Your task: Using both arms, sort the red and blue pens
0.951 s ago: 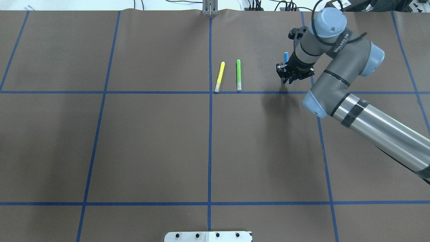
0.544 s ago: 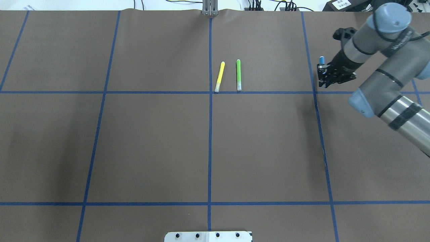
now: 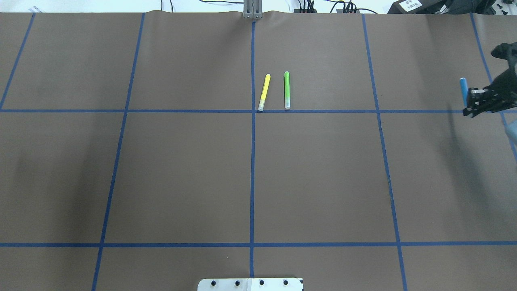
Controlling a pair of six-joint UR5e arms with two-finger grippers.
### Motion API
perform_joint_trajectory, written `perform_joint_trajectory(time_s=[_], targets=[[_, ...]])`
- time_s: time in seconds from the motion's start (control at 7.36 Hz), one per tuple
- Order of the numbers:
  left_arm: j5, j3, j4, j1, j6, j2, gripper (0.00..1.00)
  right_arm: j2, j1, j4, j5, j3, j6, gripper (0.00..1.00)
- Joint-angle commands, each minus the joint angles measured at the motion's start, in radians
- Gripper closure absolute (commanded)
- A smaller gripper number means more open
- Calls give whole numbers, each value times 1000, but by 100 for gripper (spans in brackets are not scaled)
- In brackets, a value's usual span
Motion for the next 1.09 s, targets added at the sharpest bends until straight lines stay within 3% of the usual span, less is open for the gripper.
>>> perform_joint_trajectory(time_s=[0.0, 0.27, 0.41, 0.68, 0.95], targets=[[-1, -6, -4, 1, -1, 8, 0, -143, 100, -7, -134, 10, -311, 100], [-12, -7, -5, 2, 2, 9, 0, -259, 199, -74, -223, 25, -613, 100], [-12, -9, -5, 2, 2, 9, 0, -302, 250, -222, -229, 75, -743, 100], [-12, -9, -36, 2, -1, 9, 0, -344, 350, -611, -373, 219, -1024, 100], [-12, -7, -37, 2, 3, 9, 0, -359, 368, -877, -390, 249, -1135, 100]])
